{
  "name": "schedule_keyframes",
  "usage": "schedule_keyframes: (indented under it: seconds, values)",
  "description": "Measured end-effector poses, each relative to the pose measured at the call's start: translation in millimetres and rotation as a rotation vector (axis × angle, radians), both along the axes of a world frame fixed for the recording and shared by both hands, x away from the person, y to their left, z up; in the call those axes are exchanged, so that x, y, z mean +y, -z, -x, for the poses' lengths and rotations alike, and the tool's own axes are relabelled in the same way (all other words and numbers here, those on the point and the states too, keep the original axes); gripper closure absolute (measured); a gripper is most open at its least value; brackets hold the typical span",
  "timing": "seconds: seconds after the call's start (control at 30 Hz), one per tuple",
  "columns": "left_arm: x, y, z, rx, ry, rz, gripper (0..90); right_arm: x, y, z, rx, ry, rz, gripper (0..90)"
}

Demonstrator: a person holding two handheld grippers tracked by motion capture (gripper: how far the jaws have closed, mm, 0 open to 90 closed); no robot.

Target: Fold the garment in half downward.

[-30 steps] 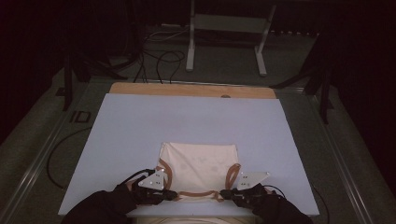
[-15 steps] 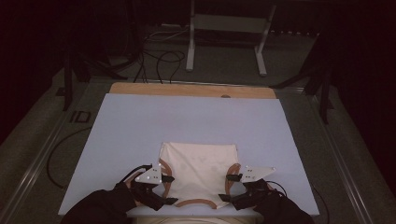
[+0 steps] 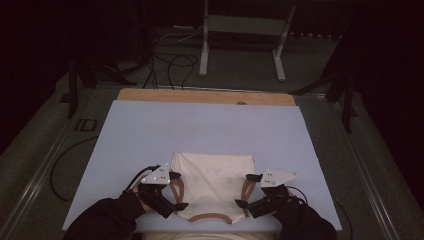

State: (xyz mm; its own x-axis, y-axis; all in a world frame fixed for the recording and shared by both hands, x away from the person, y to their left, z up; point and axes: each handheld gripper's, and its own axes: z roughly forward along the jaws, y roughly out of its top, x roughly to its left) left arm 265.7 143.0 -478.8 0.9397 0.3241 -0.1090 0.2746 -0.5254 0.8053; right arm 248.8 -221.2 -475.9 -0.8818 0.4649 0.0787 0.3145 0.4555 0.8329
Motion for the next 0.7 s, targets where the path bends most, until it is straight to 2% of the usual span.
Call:
schedule_keyframes:
  seconds: [0.13, 0.27, 0.33, 0.47, 0.6, 0.7]
  values:
    - [0.8, -9.4, -3.4, -0.027, -0.024, 0.013, 1.5, -1.6, -6.9, -6.9, -0.028, 0.030, -0.006, 9.1]
    - [0.0, -18.1, -10.7, -0.055, -0.051, 0.004, 1.5, -3.3, -12.2, -14.4, -0.042, 0.062, -0.046, 9.0]
    - [-0.3, -21.1, -15.5, -0.076, -0.073, -0.011, 1.5, -2.7, -15.2, -17.3, -0.057, 0.075, -0.044, 9.0]
    - [0.6, -25.0, -25.8, -0.094, -0.118, 0.001, 2.0, -2.9, -20.5, -25.8, -0.079, 0.085, -0.023, 9.0]
    - [1.3, -26.1, -39.6, -0.097, -0.161, -0.015, 2.1, -3.2, -23.9, -35.6, -0.088, 0.097, -0.022, 9.0]
    - [2.7, -25.0, -50.8, -0.075, -0.177, -0.009, 2.1, -1.8, -24.9, -42.7, -0.094, 0.101, -0.023, 9.0]
